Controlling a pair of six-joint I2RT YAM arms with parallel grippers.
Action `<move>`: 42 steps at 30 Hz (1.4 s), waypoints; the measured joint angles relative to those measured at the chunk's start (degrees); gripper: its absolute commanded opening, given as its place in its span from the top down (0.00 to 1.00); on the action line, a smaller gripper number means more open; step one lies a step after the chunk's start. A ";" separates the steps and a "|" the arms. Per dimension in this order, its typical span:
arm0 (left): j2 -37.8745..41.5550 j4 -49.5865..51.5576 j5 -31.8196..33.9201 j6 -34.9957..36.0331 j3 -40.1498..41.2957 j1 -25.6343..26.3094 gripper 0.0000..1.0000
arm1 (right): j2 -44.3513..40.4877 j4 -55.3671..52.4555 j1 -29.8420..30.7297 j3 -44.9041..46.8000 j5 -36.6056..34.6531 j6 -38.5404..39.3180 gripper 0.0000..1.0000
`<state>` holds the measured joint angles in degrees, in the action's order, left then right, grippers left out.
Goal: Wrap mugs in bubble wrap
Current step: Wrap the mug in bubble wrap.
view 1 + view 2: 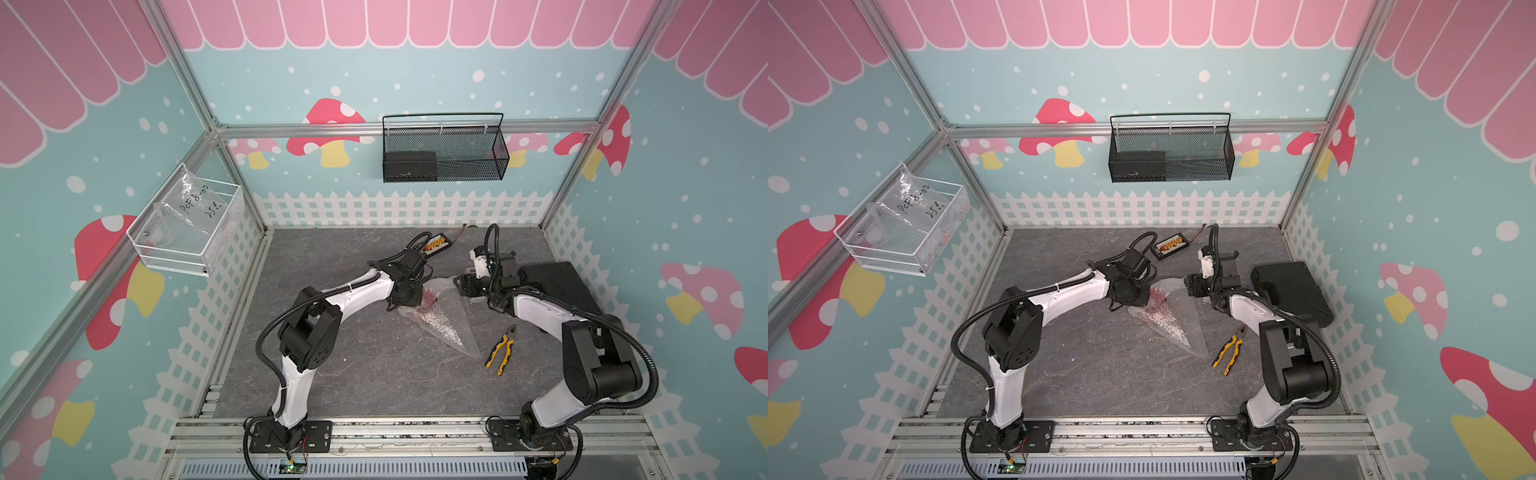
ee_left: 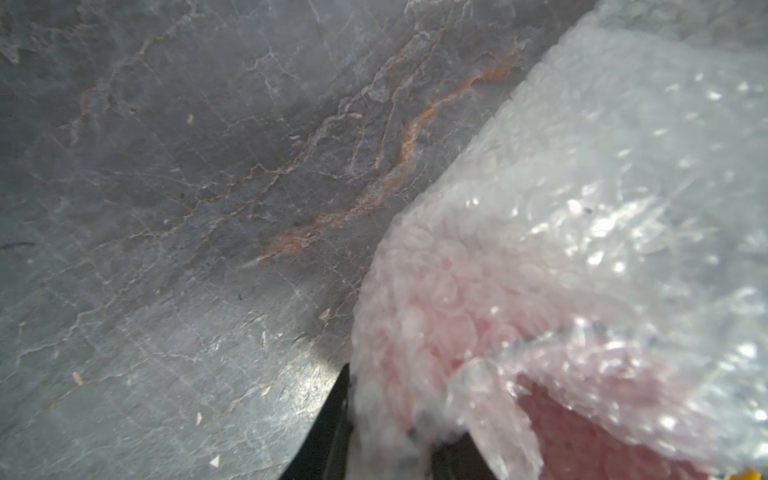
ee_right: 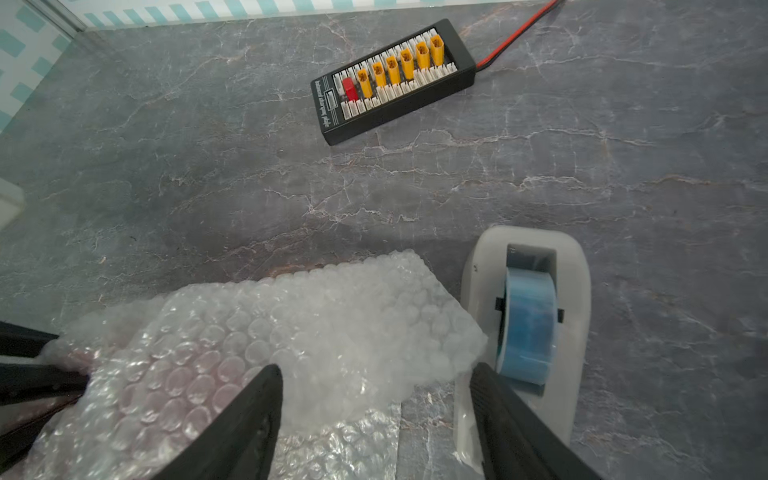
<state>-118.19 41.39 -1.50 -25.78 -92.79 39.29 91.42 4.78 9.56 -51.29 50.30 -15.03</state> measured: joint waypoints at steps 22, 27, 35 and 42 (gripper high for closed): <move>-2.29 14.84 4.79 14.51 -6.51 -2.67 0.79 | -6.54 -9.92 3.50 4.31 -1.86 42.47 0.27; -2.23 15.43 4.76 15.98 -6.47 -3.17 0.80 | -2.56 -5.27 5.88 4.55 -2.89 48.09 0.30; -2.23 15.54 4.72 16.44 -6.47 -3.17 0.81 | 3.13 -1.97 5.88 0.85 -1.51 51.15 0.36; -2.23 15.47 4.70 16.37 -6.45 -3.17 0.82 | 6.62 -5.22 5.88 -4.61 0.57 54.10 0.79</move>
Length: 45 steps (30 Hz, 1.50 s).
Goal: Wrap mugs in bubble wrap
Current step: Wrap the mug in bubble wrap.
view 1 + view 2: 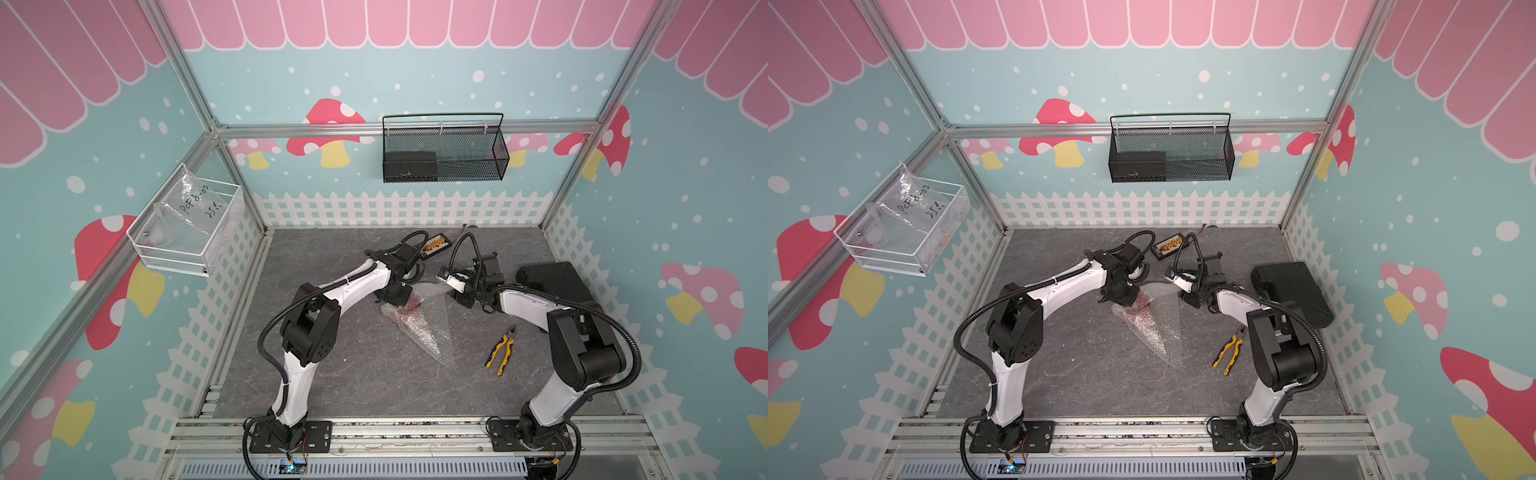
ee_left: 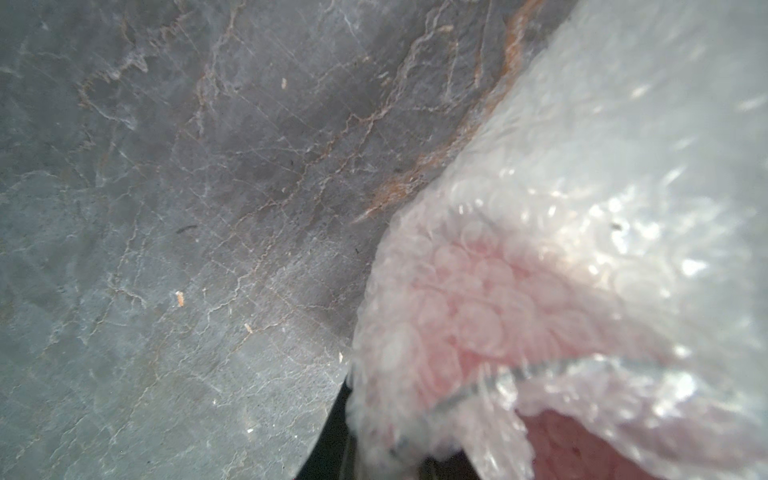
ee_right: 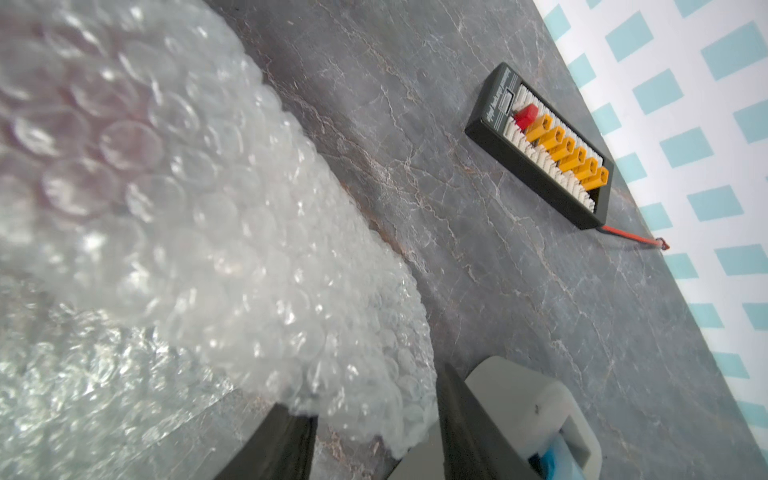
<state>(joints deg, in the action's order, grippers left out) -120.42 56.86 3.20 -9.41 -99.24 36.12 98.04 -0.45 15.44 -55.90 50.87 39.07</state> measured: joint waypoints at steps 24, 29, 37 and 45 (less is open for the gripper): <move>1.92 -2.51 -0.46 -10.51 3.23 -0.11 0.86 | -6.62 56.26 9.86 22.91 14.99 -72.85 1.00; 3.72 -5.51 -2.01 -14.14 6.25 -0.46 0.86 | 5.35 77.37 13.46 23.80 14.51 -94.40 1.00; 6.71 -10.47 -3.50 -18.93 11.47 -1.16 0.85 | 3.04 73.20 17.27 24.13 9.35 -91.58 1.00; 8.02 -13.57 -4.11 -21.29 13.84 -1.18 0.83 | -4.90 45.31 18.18 20.57 4.96 -76.59 1.00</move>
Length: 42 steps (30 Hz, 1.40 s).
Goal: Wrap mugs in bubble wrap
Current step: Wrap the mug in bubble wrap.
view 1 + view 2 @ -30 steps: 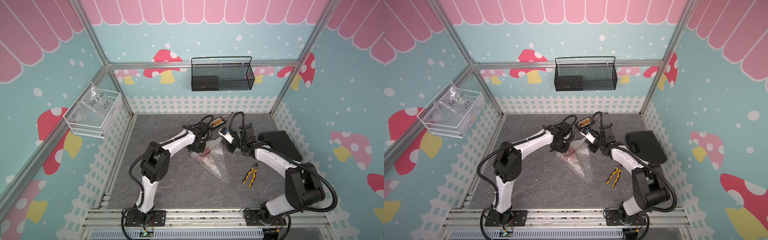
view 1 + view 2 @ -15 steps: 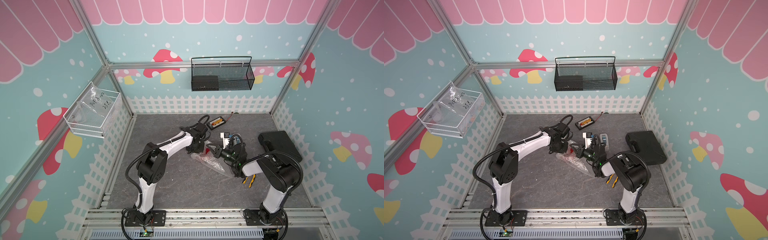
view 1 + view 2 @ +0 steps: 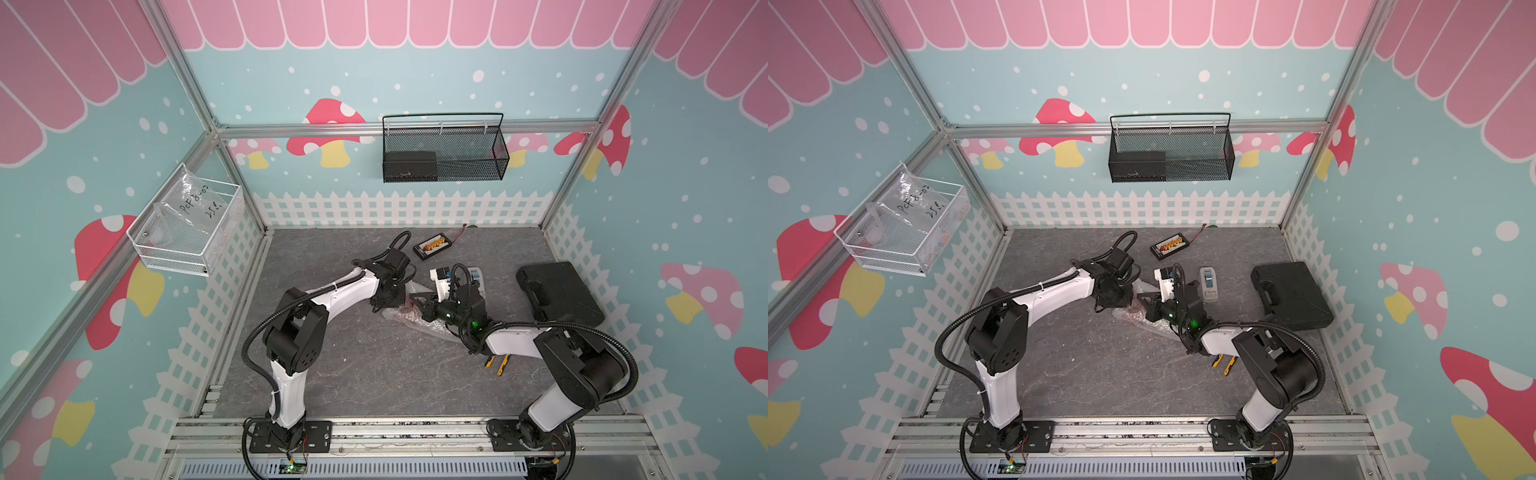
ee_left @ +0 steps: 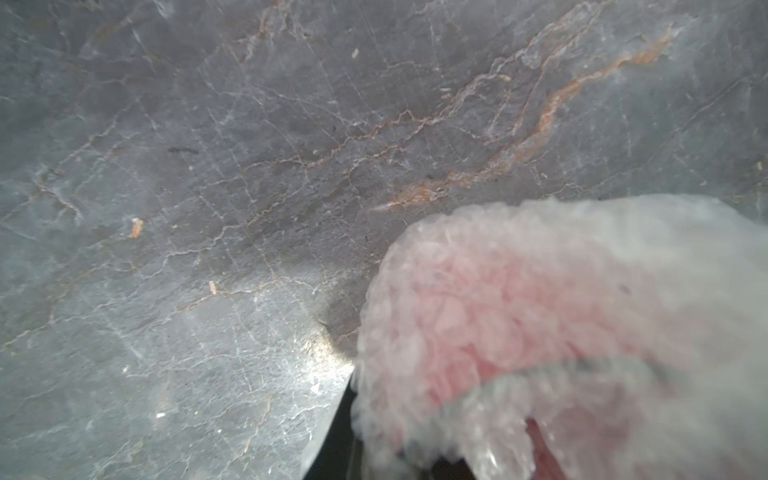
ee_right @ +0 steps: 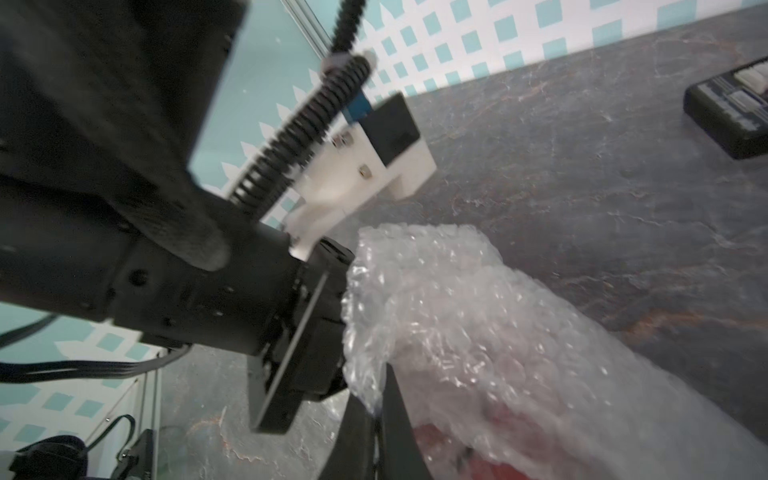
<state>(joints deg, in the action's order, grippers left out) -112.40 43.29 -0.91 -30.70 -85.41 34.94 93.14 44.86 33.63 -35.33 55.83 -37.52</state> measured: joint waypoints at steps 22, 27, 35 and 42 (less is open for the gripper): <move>15.98 -18.88 -16.74 -11.06 15.56 -7.19 0.26 | 2.91 -27.89 3.61 -12.26 -10.51 13.99 1.00; 16.46 -21.53 -20.33 -11.32 15.17 -8.15 0.19 | 3.17 -29.73 3.61 -13.11 -11.21 14.82 1.00; 11.10 -22.60 -24.59 -11.13 15.06 -6.82 0.19 | 3.89 -31.69 3.91 -14.91 -11.37 15.26 1.00; 8.00 -23.28 -24.96 -10.80 14.95 -6.32 0.34 | 4.39 -32.74 4.35 -15.82 -11.47 16.06 1.00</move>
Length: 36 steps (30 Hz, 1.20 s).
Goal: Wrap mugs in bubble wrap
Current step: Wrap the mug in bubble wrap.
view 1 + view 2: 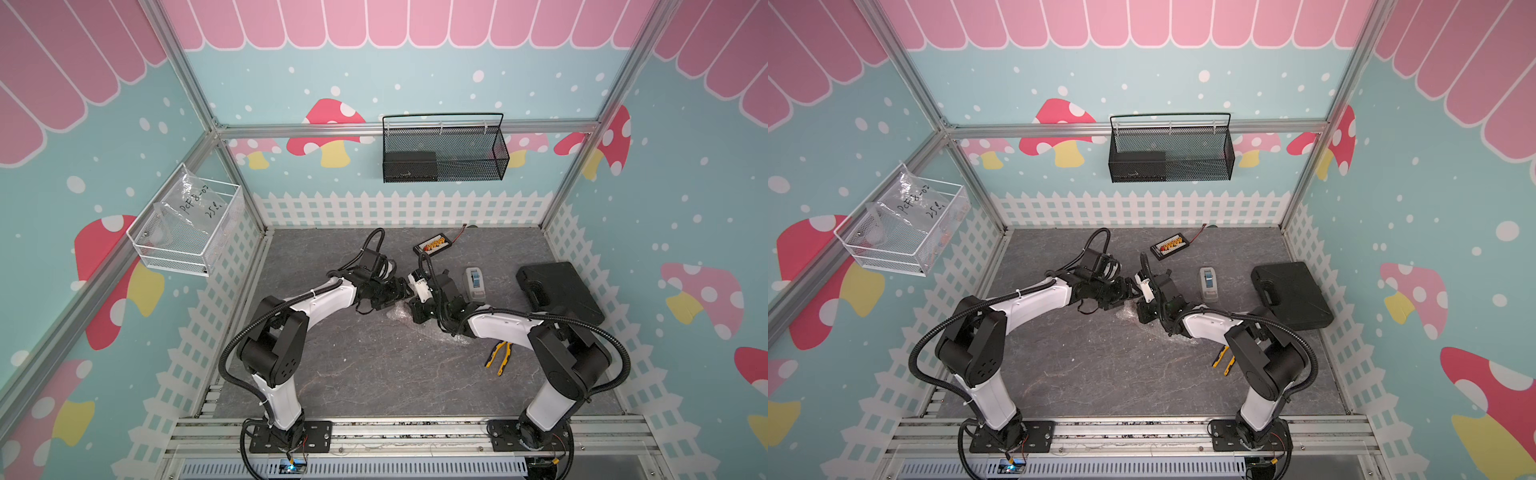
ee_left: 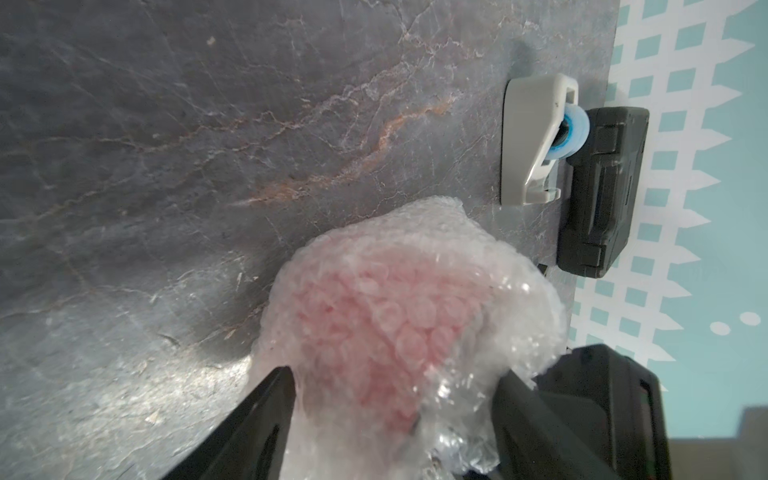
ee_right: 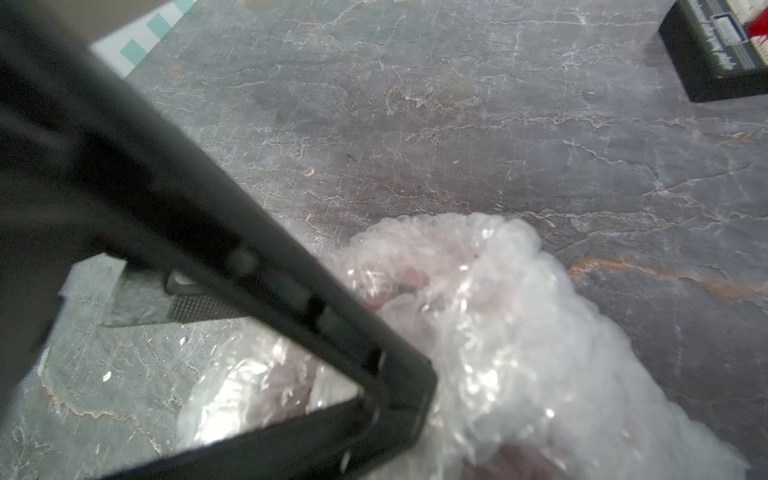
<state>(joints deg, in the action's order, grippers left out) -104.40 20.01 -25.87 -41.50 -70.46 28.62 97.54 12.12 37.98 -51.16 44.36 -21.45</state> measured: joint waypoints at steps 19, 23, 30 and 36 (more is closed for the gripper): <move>-3.17 1.84 15.56 2.27 -0.85 3.65 0.55 | -27.10 -27.47 -2.69 1.01 -24.00 -2.40 0.27; -3.10 2.05 16.79 2.56 -0.85 3.89 0.55 | -32.63 -31.17 -4.39 10.36 -24.63 -9.75 0.26; -2.97 2.38 17.77 2.73 -0.85 4.17 0.55 | -30.53 -32.33 -6.21 17.77 -23.37 -18.69 0.26; -2.95 2.40 18.51 2.73 -0.85 4.50 0.55 | -22.29 -26.93 -5.29 18.03 -20.13 -23.12 0.25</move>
<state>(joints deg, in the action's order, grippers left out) -107.35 22.41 -7.35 -38.76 -71.31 33.12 75.24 -14.81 32.69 -33.12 24.23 -44.58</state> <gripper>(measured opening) 0.447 0.747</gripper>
